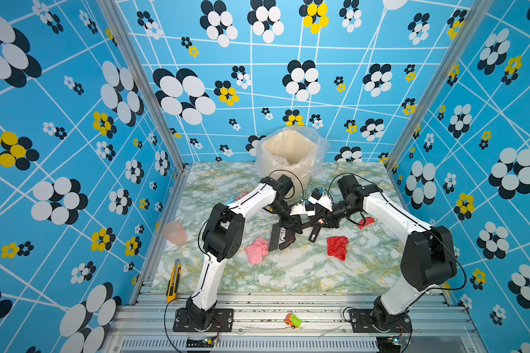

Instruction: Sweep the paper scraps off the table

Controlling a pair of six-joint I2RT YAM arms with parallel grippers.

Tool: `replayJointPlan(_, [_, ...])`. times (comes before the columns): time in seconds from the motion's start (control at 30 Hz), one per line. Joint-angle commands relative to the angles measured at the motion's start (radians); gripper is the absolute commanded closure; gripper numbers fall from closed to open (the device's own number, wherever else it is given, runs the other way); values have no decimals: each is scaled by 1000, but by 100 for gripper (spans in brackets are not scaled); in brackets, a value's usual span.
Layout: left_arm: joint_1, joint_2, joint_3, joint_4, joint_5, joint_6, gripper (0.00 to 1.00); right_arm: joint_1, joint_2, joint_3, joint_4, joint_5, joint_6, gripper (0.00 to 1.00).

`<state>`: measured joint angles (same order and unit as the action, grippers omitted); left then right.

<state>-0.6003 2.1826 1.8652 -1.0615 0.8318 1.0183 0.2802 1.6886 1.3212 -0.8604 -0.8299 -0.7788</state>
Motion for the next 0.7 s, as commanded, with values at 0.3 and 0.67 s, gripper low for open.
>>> replayJointPlan(0.3, [5,-82,27,-41,125,15,99,10,35,-19,-30,88,-29,100])
replayJointPlan(0.67, [8,-78,17,11,96,-29,72,10,23,-36,-8,89,-20,100])
